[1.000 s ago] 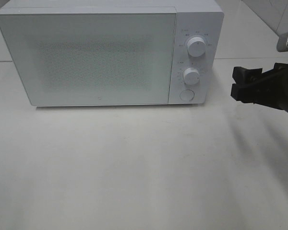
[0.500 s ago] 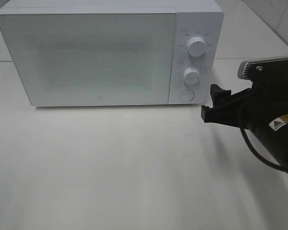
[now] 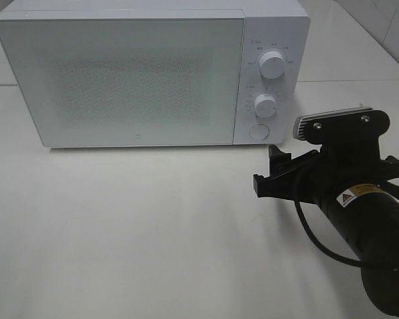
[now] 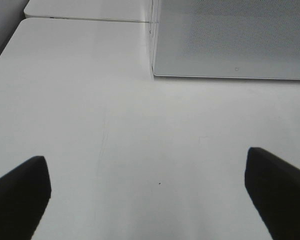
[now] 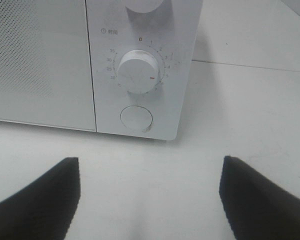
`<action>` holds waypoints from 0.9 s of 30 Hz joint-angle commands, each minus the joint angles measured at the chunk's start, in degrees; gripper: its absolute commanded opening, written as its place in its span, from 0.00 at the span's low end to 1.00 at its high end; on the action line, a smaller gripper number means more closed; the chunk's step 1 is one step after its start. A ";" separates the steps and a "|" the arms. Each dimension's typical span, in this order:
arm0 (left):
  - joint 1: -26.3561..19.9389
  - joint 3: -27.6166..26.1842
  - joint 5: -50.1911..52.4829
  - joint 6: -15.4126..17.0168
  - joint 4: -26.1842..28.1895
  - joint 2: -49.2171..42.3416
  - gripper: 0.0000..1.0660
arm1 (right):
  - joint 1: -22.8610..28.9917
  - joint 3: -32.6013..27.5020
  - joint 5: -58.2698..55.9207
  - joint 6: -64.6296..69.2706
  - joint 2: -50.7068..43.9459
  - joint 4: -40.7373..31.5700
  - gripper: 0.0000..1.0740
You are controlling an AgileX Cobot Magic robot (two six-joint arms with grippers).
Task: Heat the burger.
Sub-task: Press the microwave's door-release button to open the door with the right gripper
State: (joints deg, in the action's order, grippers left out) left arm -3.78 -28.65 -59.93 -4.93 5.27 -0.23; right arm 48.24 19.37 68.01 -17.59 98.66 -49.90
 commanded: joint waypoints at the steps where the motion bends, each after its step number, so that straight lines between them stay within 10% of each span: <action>1: -0.06 0.17 0.46 0.34 0.34 -1.20 0.92 | 0.17 0.46 0.29 2.06 0.23 0.17 0.71; 27: -0.06 0.17 0.46 0.34 0.34 -1.20 0.92 | 0.17 0.34 -0.17 60.56 0.23 0.11 0.62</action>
State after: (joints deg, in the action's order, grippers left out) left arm -3.78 -28.65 -59.93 -4.93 5.27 -0.23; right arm 48.24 19.42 67.90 39.48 99.01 -49.90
